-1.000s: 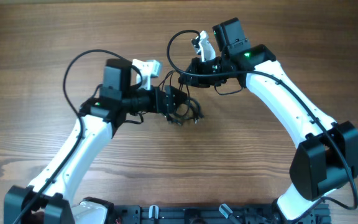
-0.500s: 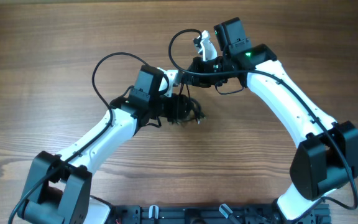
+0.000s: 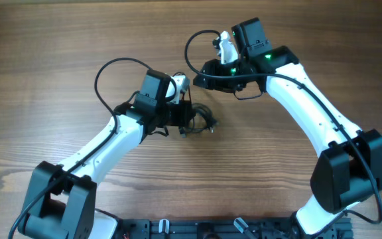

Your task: Untangle cables

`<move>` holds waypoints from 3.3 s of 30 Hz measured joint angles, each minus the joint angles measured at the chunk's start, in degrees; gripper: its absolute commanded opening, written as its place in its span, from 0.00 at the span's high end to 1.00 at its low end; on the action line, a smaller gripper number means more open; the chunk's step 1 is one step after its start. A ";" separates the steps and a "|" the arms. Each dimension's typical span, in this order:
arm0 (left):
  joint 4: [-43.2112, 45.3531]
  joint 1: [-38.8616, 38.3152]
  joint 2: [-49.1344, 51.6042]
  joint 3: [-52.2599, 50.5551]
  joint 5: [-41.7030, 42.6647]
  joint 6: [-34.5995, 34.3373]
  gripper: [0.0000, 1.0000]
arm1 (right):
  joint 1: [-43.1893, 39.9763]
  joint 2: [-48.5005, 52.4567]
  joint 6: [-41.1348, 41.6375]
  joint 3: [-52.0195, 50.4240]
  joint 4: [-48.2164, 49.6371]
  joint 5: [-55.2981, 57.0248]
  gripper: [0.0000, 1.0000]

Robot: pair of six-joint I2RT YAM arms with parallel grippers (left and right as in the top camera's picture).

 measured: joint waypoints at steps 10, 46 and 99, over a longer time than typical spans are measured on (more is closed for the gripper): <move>4.79 5.81 -15.06 -0.09 6.75 -3.26 0.94 | -4.35 -0.02 -1.03 0.00 -7.10 4.76 0.37; 7.08 8.59 -23.69 -0.22 -3.19 -17.44 0.96 | 5.46 -0.15 11.61 -8.63 1.03 -13.90 0.31; -23.08 17.81 -28.55 -0.35 -21.94 -30.91 0.96 | 1.55 -0.15 38.60 -8.76 -5.60 15.85 0.96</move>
